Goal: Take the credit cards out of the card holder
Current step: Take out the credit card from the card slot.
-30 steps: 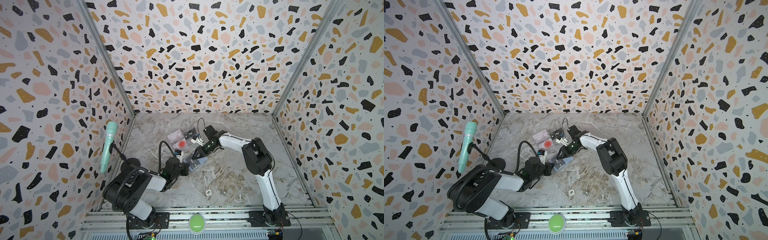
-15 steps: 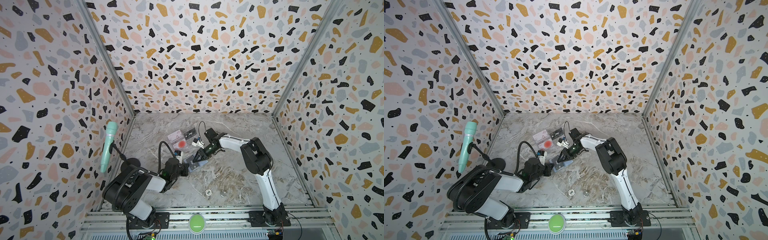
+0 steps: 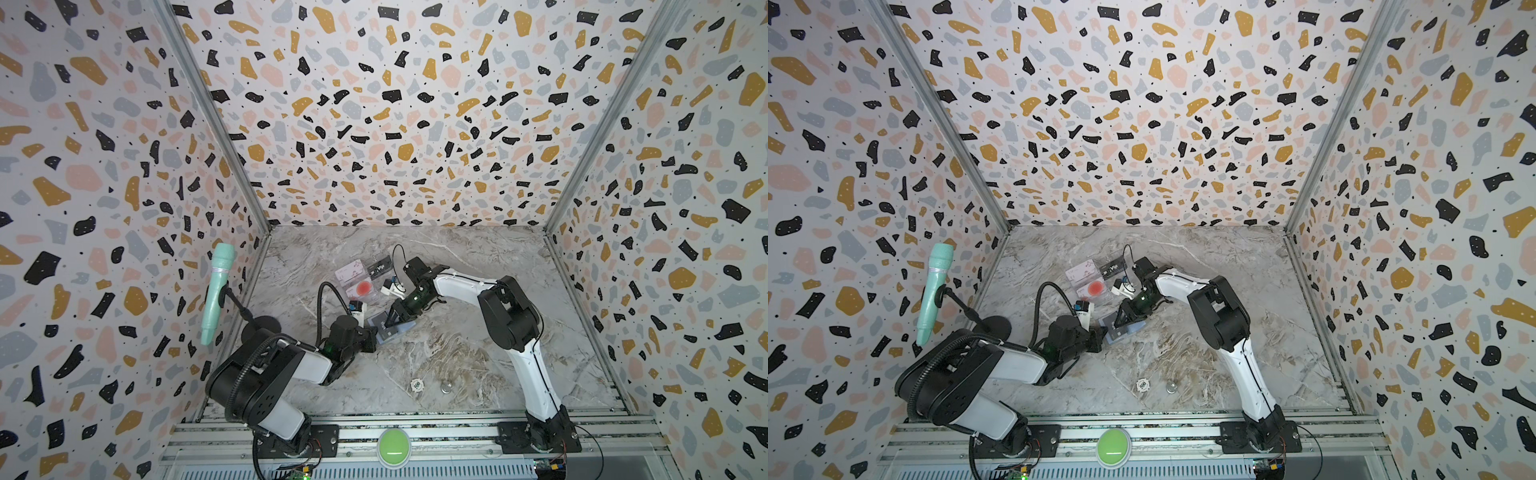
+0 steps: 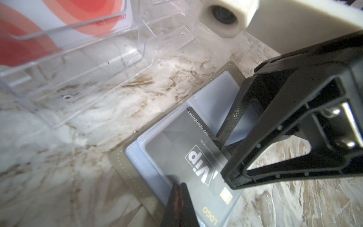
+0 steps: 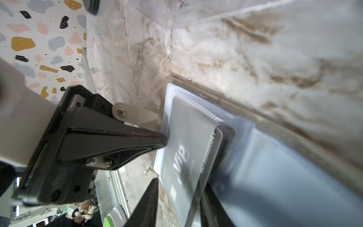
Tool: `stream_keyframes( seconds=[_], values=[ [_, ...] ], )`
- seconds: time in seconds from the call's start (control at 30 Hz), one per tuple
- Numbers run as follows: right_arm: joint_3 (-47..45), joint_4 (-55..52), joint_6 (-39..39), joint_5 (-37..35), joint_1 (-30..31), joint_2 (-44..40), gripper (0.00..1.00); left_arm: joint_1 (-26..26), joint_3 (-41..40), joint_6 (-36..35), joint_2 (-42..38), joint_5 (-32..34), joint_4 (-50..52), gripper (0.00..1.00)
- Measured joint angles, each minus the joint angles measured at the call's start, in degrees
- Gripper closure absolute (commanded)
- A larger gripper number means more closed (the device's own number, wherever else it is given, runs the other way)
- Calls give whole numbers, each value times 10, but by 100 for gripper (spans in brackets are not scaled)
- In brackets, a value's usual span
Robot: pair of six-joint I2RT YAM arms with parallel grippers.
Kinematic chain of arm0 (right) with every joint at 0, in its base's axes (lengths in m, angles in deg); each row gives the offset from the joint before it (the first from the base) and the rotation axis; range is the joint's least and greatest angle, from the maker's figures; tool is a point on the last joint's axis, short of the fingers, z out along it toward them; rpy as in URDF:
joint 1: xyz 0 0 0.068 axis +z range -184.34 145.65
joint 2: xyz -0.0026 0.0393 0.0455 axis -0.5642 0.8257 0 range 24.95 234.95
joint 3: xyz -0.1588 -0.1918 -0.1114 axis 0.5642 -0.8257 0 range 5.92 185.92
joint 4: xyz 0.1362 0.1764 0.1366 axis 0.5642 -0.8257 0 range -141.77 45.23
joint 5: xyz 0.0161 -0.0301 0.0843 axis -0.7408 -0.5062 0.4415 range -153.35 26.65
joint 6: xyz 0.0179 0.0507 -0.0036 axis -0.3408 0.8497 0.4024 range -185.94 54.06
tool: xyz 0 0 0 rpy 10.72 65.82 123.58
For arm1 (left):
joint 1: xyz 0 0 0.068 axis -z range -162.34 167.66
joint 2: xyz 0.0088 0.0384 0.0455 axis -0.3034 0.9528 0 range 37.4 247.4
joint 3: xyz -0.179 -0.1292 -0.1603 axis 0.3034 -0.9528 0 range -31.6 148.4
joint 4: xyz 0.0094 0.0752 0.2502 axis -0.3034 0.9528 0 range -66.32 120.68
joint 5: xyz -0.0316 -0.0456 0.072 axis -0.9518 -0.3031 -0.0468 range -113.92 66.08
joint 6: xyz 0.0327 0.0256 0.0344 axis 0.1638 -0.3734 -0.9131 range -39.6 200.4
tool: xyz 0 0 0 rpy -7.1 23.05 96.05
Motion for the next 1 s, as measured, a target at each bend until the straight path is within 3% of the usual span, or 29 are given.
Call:
stream_keyframes(
  seconds=[0.23, 0.67, 0.83, 1.0],
  values=[
    [17, -21, -1, -32, 10, 0, 64, 0, -2, 0, 4, 0, -10, 96],
    [-9, 18, 7, 69, -14, 3, 66, 0, -3, 0, 9, 0, -18, 97],
    [-4, 8, 3, 52, -12, 5, 65, 0, -3, 0, 11, 0, -20, 97],
    [30, -25, 1, -10, 4, 10, 58, 0, -2, -1, 16, 0, -26, 97]
  ],
)
